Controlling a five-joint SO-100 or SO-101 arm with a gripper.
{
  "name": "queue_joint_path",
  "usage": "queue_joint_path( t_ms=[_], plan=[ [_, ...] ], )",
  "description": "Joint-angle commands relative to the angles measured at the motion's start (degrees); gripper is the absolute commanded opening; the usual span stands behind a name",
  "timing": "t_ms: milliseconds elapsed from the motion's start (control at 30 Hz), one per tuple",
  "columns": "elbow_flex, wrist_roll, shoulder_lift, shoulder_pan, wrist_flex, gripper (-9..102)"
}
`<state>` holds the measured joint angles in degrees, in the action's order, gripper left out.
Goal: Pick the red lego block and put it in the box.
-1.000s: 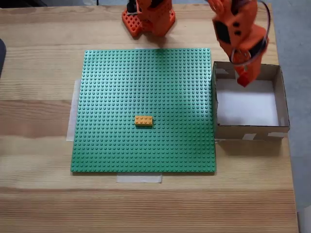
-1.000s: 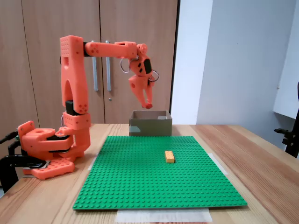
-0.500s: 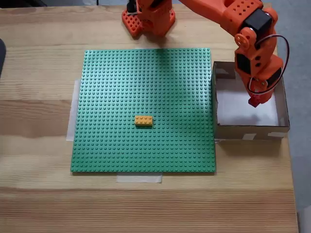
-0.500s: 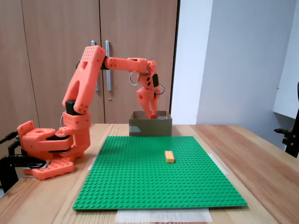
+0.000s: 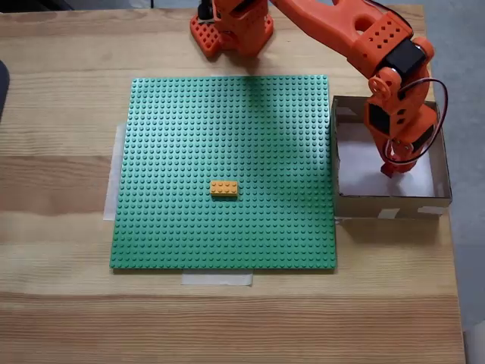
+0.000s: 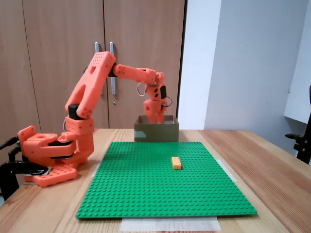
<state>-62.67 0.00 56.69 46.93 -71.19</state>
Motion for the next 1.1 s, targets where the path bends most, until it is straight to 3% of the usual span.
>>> queue_joint_path(
  t_ms=[0,600,867,1067],
  plan=[
    [1.1,-0.5,0.2,-0.3,1.2,-1],
    [-0.4,-1.5,-0.9,1.8,-0.2,-1],
    [-0.6,-1.4,0.4,2.4,-1.1,16],
    [-1.7,-1.5,4.0,1.5,0.6,20]
  ],
)
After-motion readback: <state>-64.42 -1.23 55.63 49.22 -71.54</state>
